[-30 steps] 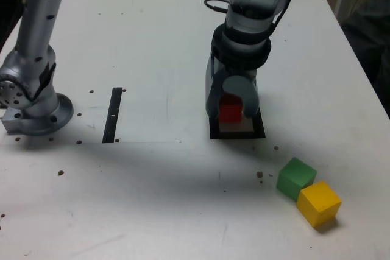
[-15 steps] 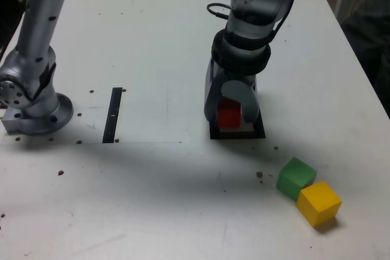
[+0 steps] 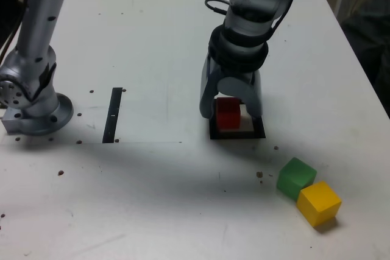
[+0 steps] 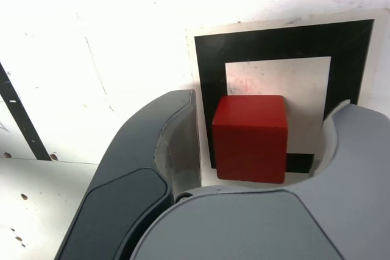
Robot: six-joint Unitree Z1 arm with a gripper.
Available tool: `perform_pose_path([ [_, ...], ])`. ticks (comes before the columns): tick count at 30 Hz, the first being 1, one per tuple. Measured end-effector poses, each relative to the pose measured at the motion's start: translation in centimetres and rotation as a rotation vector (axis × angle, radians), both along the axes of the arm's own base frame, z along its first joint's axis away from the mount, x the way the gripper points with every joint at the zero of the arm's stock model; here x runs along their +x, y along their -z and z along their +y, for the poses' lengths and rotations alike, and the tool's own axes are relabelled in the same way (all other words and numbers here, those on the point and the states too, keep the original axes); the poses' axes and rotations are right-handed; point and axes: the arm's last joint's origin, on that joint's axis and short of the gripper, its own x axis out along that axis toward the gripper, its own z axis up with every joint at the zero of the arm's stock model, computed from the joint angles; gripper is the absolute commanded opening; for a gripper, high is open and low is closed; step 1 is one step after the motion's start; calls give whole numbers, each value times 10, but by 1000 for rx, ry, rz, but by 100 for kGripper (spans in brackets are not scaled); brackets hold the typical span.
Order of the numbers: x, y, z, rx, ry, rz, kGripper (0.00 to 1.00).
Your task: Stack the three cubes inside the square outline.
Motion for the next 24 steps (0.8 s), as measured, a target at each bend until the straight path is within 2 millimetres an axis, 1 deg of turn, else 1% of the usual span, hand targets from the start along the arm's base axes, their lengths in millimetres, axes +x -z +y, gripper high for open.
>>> perform_pose_path([
  [4, 1, -15, -6, -6, -2, 3, 99],
  [7, 0, -32, -19, -34, 4, 23, 99],
  [10, -1, -54, -43, -52, 14, 14, 99],
  [13, -3, -68, -63, -49, 5, -13, 99],
  [18, -4, -96, -104, -71, -6, -123, 99],
  [20, 0, -99, -114, -80, -9, -144, 99],
  [24, 5, -92, -131, -85, -30, -142, 99],
])
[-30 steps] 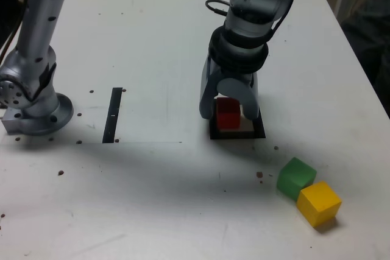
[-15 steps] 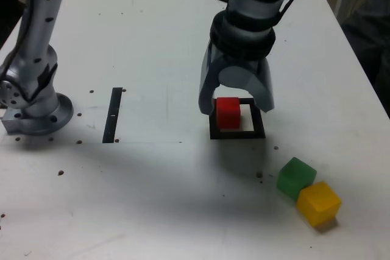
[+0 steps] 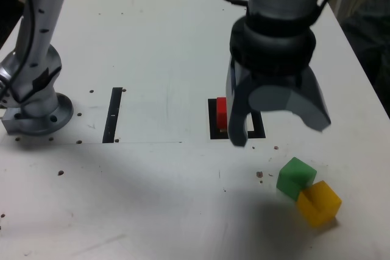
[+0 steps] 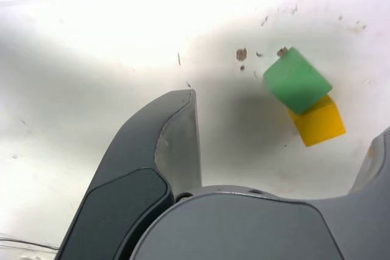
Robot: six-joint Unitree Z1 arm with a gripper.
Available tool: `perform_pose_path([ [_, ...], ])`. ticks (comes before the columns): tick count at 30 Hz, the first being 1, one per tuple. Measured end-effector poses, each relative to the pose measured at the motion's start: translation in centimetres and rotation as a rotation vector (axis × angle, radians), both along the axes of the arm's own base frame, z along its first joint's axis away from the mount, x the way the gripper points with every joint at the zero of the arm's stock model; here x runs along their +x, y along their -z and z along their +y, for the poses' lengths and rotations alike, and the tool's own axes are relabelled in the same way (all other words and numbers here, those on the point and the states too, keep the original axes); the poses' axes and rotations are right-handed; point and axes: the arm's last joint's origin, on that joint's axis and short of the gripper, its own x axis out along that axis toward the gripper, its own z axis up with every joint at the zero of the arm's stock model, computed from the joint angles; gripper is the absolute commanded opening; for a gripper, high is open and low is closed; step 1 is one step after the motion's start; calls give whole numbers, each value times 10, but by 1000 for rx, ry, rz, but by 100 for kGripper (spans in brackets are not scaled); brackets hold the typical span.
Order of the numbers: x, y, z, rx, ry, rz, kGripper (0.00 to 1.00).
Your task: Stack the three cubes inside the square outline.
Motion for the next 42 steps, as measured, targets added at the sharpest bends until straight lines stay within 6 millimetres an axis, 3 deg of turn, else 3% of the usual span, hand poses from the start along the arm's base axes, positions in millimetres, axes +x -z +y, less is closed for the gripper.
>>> perform_pose_path([
  [4, 5, 4, -15, -18, -20, -20, 98],
  [9, 20, 29, -28, -28, -46, 6, 97],
  [15, 24, 52, -39, -34, -113, 21, 96],
  [20, 28, 61, -47, -35, -156, 20, 95],
  [27, 49, 74, -63, -44, -190, -15, 94],
  [36, 71, 98, -60, -14, -216, -19, 93],
  [42, 78, 109, -53, -10, -234, 1, 83],
])
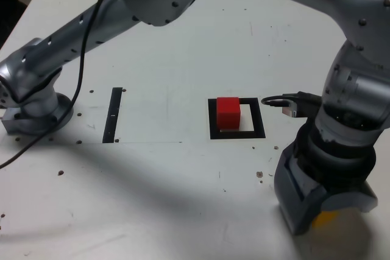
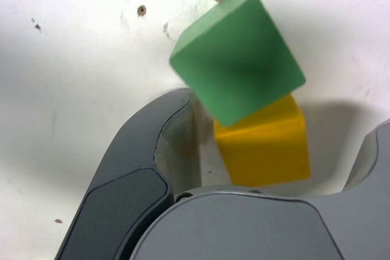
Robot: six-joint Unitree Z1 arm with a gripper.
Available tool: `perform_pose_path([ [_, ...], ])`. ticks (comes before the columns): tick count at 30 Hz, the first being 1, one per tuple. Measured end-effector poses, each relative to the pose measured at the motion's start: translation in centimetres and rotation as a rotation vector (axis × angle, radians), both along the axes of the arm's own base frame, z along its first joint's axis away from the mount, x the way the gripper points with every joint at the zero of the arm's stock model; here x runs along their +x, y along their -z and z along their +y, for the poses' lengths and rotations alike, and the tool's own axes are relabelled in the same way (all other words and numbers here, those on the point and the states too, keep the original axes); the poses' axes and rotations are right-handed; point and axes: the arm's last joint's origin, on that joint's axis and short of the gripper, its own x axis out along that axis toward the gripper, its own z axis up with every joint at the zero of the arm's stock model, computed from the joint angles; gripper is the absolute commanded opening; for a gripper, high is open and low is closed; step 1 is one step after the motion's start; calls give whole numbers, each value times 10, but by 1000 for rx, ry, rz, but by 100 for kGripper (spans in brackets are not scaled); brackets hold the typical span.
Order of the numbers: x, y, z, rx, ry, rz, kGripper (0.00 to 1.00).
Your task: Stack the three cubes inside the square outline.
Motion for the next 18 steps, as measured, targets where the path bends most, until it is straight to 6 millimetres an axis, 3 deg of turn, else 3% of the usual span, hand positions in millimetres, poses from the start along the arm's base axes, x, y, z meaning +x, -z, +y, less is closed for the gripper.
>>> perform_pose_path([
  [10, 5, 0, 7, -15, -18, -3, 39],
  [18, 4, -6, 8, -9, -18, -21, 27],
])
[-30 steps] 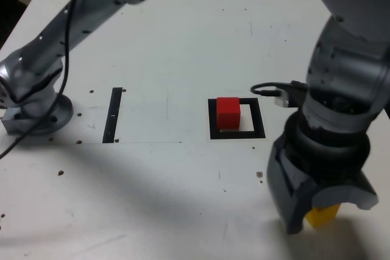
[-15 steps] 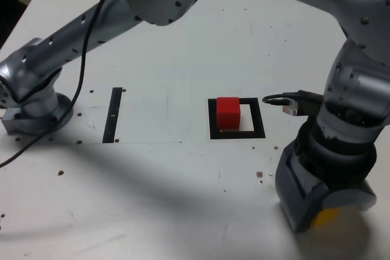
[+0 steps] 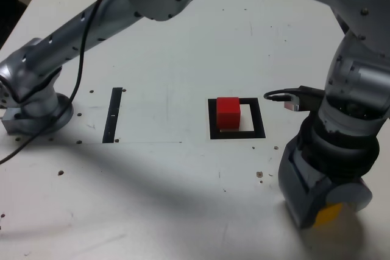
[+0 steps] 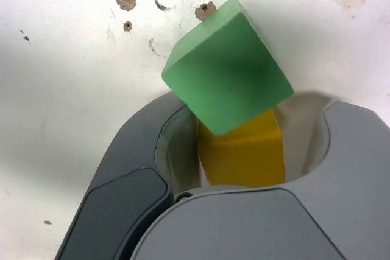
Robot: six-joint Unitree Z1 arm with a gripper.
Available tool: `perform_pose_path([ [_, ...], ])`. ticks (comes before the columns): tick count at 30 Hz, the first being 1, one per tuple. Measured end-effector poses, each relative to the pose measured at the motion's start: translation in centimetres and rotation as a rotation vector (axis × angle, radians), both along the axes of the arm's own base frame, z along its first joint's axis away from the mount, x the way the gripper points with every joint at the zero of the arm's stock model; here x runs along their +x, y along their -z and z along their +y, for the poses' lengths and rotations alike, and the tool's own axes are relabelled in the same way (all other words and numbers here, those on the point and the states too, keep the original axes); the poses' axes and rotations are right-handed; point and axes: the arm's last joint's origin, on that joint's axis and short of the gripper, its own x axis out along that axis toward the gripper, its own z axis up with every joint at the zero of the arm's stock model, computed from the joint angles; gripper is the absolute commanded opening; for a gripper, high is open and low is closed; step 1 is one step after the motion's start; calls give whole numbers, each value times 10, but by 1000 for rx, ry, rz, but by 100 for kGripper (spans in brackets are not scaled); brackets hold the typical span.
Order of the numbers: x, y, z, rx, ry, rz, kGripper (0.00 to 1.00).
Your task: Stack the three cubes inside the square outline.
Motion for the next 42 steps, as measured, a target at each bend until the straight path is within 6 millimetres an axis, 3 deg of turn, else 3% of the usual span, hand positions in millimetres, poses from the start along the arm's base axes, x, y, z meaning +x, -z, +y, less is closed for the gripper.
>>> perform_pose_path([
  [13, -8, -12, 1, -21, 27, -1, 23],
  [25, -45, -57, 7, -30, 119, -14, 15],
  [34, -76, -74, 21, -17, 150, 0, 12],
  [37, -86, -88, 28, -7, 155, -47, 28],
  [42, -89, -92, 31, 14, 155, -88, 82],
])
